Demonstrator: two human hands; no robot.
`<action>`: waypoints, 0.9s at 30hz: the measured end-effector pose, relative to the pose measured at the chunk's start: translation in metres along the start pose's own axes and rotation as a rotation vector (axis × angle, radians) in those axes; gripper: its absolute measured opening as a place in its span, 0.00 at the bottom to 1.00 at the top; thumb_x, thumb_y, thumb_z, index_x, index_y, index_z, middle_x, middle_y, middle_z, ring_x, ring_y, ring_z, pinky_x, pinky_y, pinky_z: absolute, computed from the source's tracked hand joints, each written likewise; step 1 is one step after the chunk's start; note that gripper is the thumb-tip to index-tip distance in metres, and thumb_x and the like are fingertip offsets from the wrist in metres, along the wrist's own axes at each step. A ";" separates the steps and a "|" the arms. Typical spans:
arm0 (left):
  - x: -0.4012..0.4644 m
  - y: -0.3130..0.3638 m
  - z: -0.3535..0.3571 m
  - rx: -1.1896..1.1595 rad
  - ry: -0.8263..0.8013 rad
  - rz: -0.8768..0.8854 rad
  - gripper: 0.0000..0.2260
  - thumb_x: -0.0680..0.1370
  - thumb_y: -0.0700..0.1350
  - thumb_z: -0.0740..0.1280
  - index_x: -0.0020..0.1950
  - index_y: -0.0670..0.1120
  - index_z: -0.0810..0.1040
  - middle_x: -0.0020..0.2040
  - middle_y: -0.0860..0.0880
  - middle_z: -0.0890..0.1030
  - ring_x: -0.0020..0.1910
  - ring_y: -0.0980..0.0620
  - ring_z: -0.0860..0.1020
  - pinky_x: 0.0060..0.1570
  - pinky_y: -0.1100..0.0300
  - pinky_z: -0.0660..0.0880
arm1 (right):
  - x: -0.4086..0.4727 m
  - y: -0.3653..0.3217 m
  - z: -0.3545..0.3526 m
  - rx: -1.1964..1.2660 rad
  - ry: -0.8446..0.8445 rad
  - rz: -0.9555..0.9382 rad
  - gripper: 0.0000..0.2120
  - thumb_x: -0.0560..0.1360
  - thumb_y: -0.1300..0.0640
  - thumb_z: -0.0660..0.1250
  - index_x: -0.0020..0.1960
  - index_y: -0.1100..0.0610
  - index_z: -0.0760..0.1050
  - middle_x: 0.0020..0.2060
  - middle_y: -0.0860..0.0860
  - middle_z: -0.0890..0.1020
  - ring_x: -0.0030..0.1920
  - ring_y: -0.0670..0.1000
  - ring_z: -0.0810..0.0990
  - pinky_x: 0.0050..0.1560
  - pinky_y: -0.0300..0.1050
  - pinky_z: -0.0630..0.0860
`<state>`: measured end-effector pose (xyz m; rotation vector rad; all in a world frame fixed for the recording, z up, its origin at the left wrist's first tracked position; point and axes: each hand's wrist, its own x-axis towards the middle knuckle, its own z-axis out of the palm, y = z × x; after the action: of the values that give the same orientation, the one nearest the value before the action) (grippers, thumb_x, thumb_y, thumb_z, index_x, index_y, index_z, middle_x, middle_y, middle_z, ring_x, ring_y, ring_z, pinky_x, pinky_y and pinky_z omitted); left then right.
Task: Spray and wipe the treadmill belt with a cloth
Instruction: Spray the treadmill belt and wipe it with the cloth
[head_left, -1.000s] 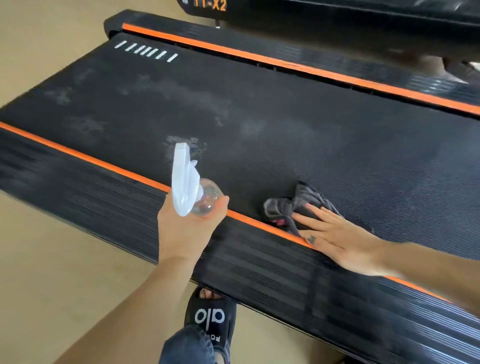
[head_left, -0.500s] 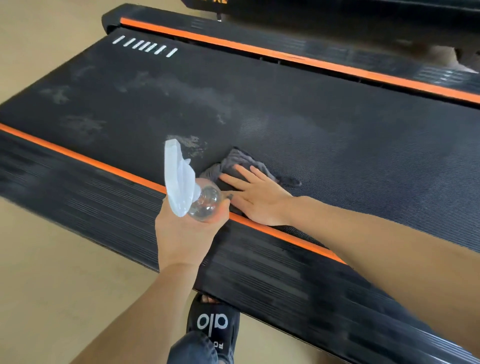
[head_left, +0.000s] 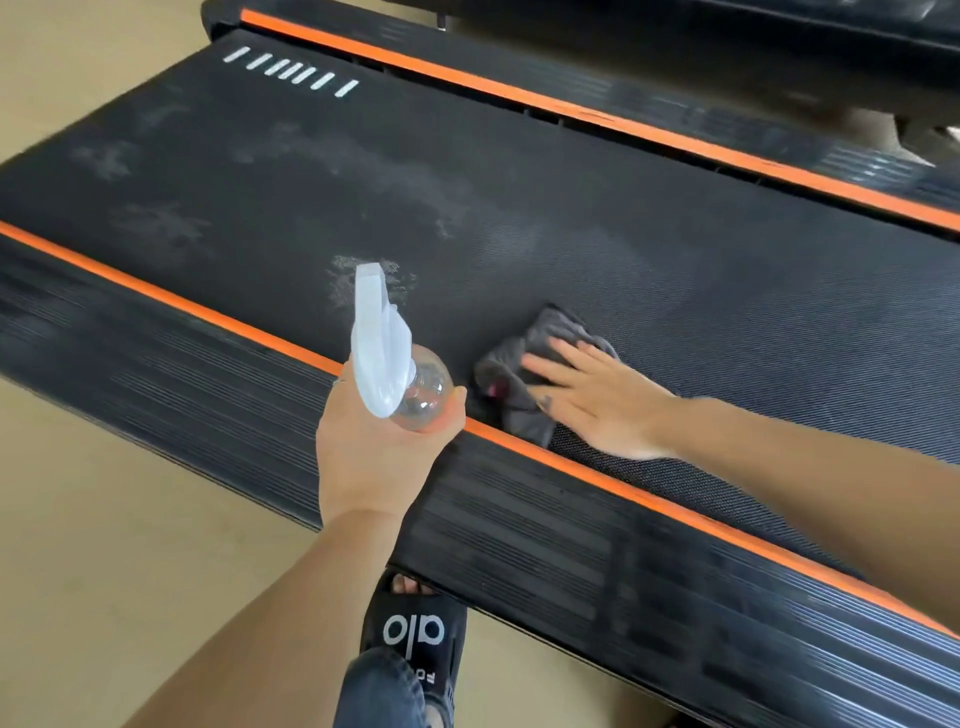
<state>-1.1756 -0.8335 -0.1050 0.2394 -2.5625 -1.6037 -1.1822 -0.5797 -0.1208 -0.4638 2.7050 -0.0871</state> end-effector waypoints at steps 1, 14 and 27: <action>0.000 -0.001 0.001 -0.005 0.007 -0.018 0.26 0.64 0.57 0.80 0.59 0.57 0.77 0.48 0.61 0.80 0.49 0.56 0.79 0.53 0.62 0.74 | 0.022 -0.001 -0.002 -0.008 0.044 0.045 0.26 0.84 0.44 0.37 0.80 0.44 0.54 0.80 0.43 0.48 0.80 0.53 0.39 0.79 0.55 0.40; -0.002 0.004 -0.002 -0.011 -0.011 -0.026 0.28 0.61 0.66 0.73 0.55 0.53 0.77 0.46 0.56 0.80 0.49 0.51 0.80 0.54 0.57 0.78 | -0.069 -0.033 0.021 0.257 -0.039 0.094 0.31 0.79 0.39 0.31 0.79 0.40 0.52 0.78 0.38 0.44 0.78 0.47 0.34 0.78 0.49 0.35; 0.002 -0.003 -0.002 -0.011 -0.036 -0.033 0.29 0.58 0.68 0.71 0.54 0.54 0.77 0.47 0.53 0.80 0.50 0.49 0.80 0.57 0.48 0.81 | 0.046 -0.005 -0.040 0.136 0.250 0.230 0.21 0.86 0.49 0.44 0.70 0.54 0.69 0.68 0.51 0.72 0.68 0.55 0.63 0.67 0.52 0.63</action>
<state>-1.1771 -0.8371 -0.1072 0.2561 -2.5890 -1.6478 -1.2367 -0.6000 -0.1004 -0.1046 2.9501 -0.2803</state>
